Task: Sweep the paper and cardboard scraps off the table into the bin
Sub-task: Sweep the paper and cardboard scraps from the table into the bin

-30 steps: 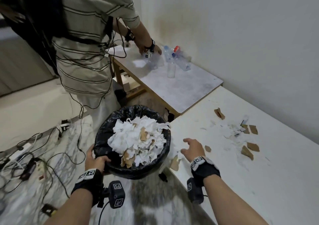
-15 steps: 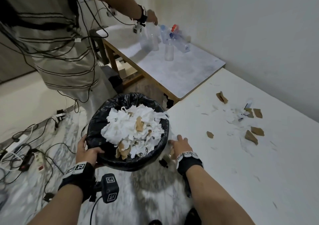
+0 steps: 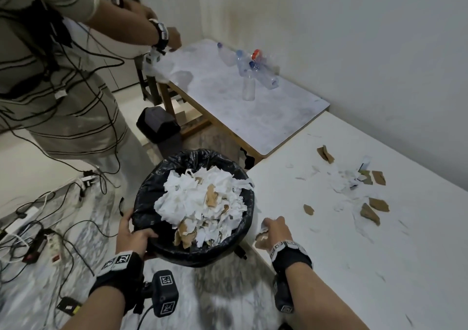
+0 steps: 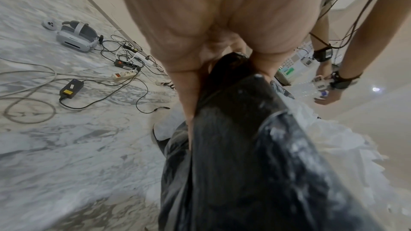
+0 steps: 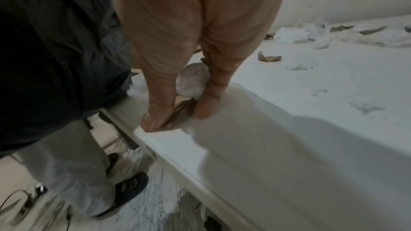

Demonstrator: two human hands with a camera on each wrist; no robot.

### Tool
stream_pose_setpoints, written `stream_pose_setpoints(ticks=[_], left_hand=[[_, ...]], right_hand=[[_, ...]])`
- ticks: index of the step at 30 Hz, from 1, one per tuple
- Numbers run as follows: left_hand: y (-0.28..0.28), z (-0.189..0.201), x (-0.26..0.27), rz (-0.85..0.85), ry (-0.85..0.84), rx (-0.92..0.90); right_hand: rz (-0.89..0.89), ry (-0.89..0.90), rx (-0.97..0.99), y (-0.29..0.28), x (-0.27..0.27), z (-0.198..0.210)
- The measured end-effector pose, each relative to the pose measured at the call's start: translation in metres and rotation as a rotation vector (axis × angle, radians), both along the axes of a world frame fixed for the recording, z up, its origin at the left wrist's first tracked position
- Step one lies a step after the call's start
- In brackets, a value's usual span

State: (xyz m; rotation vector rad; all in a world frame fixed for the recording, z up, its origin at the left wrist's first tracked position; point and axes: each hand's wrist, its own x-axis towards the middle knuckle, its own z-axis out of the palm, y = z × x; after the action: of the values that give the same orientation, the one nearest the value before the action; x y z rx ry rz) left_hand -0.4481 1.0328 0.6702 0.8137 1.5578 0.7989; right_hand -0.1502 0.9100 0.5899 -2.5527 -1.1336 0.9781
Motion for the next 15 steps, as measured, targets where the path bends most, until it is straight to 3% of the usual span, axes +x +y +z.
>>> stream_pose_setpoints(ticks=[3,9,15], left_hand=[[-0.002,0.0,0.008,-0.015,0.0,0.001],[-0.002,-0.002,0.017,-0.022,-0.015,-0.02],[0.001,0.003,0.021,-0.045,0.057,-0.01]], right_hand=[[-0.056,0.09,0.021,-0.004,0.007,0.006],[-0.201,0.103,0.105,-0.015,0.035,0.037],[-0.403,0.173,0.474,0.004,0.057,0.125]])
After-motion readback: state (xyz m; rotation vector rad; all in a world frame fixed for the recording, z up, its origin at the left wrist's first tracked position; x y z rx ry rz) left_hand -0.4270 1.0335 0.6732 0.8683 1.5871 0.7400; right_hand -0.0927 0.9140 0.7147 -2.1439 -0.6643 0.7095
